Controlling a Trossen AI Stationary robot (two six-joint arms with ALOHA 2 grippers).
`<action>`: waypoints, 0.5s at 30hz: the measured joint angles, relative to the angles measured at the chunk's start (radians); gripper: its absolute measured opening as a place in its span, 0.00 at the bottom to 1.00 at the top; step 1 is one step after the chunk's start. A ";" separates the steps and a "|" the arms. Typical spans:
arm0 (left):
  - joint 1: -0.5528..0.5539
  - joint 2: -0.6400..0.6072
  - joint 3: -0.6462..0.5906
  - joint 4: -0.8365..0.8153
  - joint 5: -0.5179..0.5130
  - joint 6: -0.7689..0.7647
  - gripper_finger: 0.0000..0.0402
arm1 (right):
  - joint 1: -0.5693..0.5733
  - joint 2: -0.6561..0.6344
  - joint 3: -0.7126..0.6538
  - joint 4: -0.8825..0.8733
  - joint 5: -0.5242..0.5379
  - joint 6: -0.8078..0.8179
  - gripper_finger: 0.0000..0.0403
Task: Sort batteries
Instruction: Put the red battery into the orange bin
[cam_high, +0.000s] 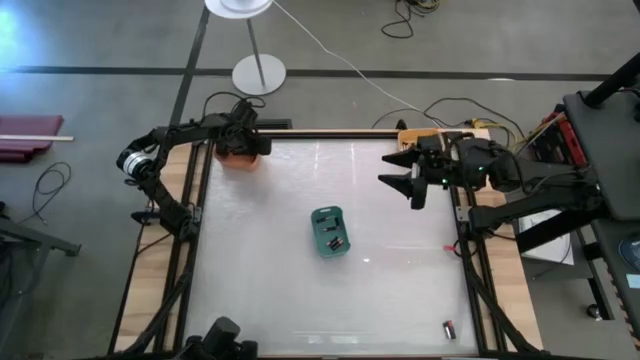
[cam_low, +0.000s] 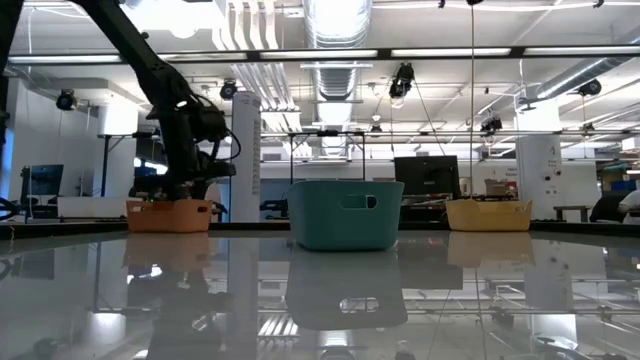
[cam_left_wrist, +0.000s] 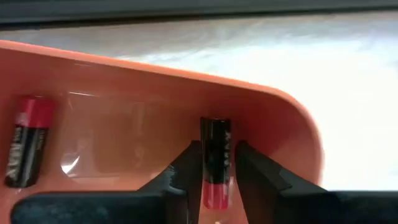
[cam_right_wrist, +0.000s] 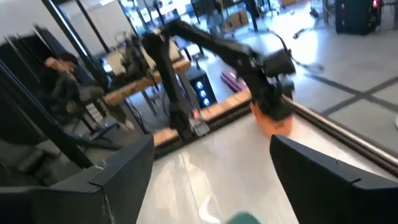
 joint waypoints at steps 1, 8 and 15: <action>0.000 -0.013 0.000 -0.004 0.000 -0.008 0.19 | 0.000 0.001 0.000 -0.023 0.000 0.000 0.79; 0.001 -0.124 0.000 -0.127 -0.041 -0.018 0.30 | 0.000 0.013 -0.002 -0.172 0.000 -0.005 0.83; -0.009 -0.314 0.000 -0.254 -0.066 -0.043 0.44 | 0.026 0.048 -0.050 -0.619 0.001 0.136 0.85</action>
